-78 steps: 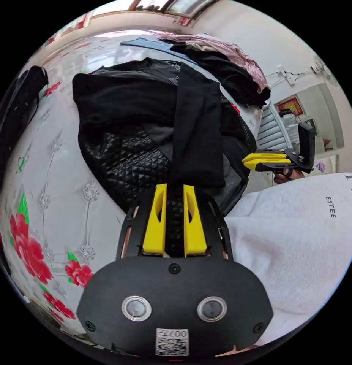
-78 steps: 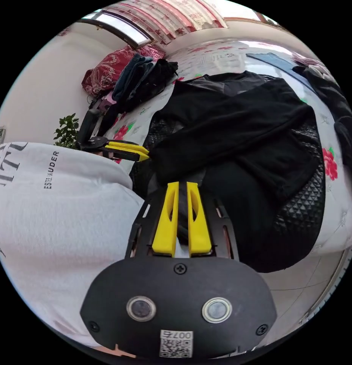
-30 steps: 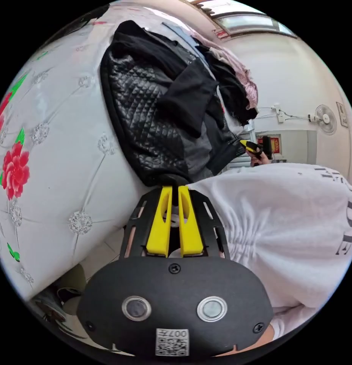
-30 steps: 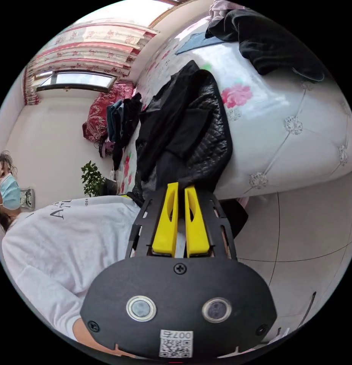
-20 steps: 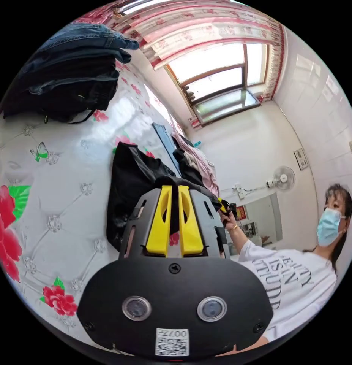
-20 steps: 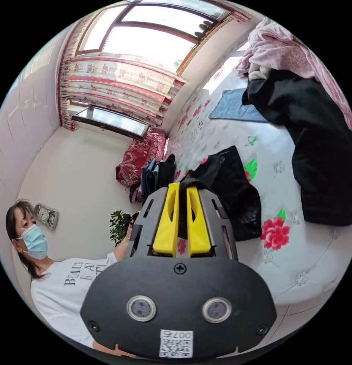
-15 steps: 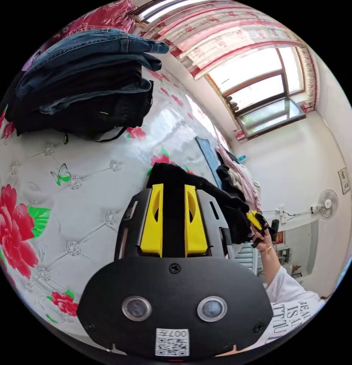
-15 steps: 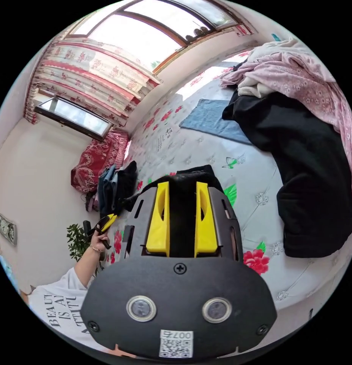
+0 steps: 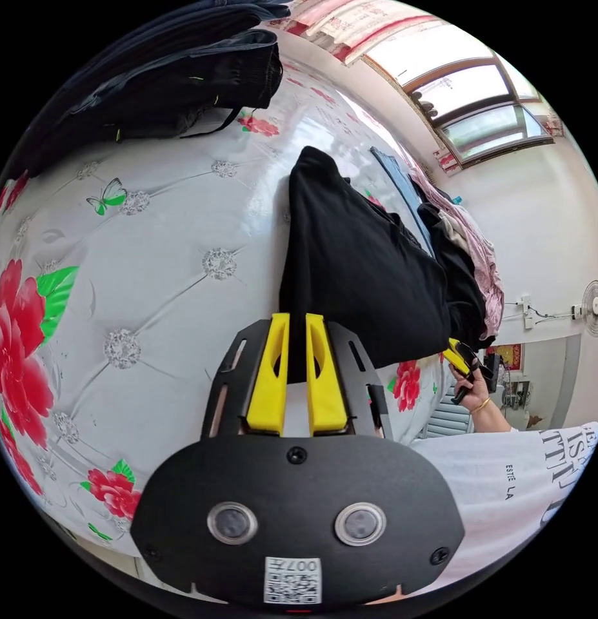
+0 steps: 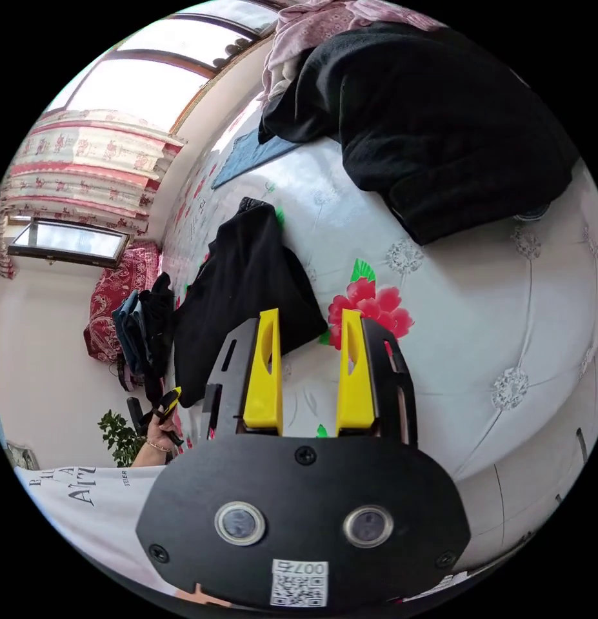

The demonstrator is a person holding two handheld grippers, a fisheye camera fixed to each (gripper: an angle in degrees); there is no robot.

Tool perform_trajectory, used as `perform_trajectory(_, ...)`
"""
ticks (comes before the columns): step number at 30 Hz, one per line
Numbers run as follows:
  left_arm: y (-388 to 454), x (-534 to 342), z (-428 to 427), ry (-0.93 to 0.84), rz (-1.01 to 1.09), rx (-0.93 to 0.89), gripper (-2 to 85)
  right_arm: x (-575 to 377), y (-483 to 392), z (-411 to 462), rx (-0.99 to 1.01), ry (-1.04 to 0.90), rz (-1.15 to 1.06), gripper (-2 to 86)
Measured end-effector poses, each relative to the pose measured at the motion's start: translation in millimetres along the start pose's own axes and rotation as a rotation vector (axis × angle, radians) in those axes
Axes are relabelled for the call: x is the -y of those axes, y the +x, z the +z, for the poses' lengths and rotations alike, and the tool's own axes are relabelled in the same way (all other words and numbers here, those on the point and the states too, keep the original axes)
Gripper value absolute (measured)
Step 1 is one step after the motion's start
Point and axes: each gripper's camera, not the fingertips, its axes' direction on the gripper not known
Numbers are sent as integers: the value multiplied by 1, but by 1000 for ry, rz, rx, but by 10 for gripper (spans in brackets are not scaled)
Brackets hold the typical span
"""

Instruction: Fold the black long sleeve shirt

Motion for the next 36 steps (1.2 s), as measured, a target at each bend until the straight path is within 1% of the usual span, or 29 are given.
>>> perform_trajectory(2,-1,-1,-4,-7,12,0,23,2,4,-1,41,-8,33,85)
perform_trajectory(4,-7,-12,-19,26,8,-27,19,2,10,-1,133,-25,71,79)
perform_trajectory(5,-10,-16,-22,37,1,-44,19,1,11,-3,132,-16,71,77)
perform_trajectory(8,-27,-37,-26,31,-55,-63,25,-8,21,8,105,-39,70,59)
perform_trajectory(11,-45,-53,-24,57,-129,-117,36,-6,36,18,197,-47,170,35)
perform_trajectory(12,-50,-55,-25,55,-149,-135,42,-2,31,16,223,-22,178,27)
perform_trajectory(14,-51,-55,-30,47,-139,-131,49,6,1,5,283,37,79,18)
perform_trajectory(15,-52,-55,-35,47,-128,-123,52,11,-34,-1,313,39,-33,13)
perform_trajectory(16,-53,-57,-41,54,-118,-120,56,12,-81,-4,303,17,-185,10)
perform_trajectory(17,-54,-59,-44,59,-117,-120,60,9,-107,-5,298,4,-282,9)
perform_trajectory(18,-58,-64,-51,73,-121,-121,68,-5,-161,-6,294,-23,-484,8)
perform_trajectory(19,-65,-69,-57,87,-130,-136,73,-28,-211,-2,297,-61,-680,8)
perform_trajectory(20,-68,-73,-60,93,-135,-148,76,-42,-234,3,302,-88,-768,8)
perform_trajectory(22,-83,-88,-72,126,-168,-190,81,-106,-298,40,348,-239,-1020,12)
perform_trajectory(24,-94,-101,-79,145,-187,-204,84,-156,-318,81,365,-348,-1111,18)
perform_trajectory(26,-104,-113,-84,149,-205,-213,87,-199,-317,126,369,-464,-1109,26)
perform_trajectory(28,-116,-127,-90,152,-215,-235,89,-239,-298,174,319,-604,-1061,35)
perform_trajectory(30,-122,-136,-93,143,-204,-262,88,-252,-275,185,277,-613,-1028,40)
perform_trajectory(33,-123,-146,-94,115,-149,-294,97,-242,-234,172,155,-513,-970,46)
perform_trajectory(35,-118,-146,-89,88,-105,-321,105,-231,-207,159,150,-455,-901,49)
perform_trajectory(36,-111,-143,-82,65,-77,-348,108,-225,-188,154,147,-426,-823,53)
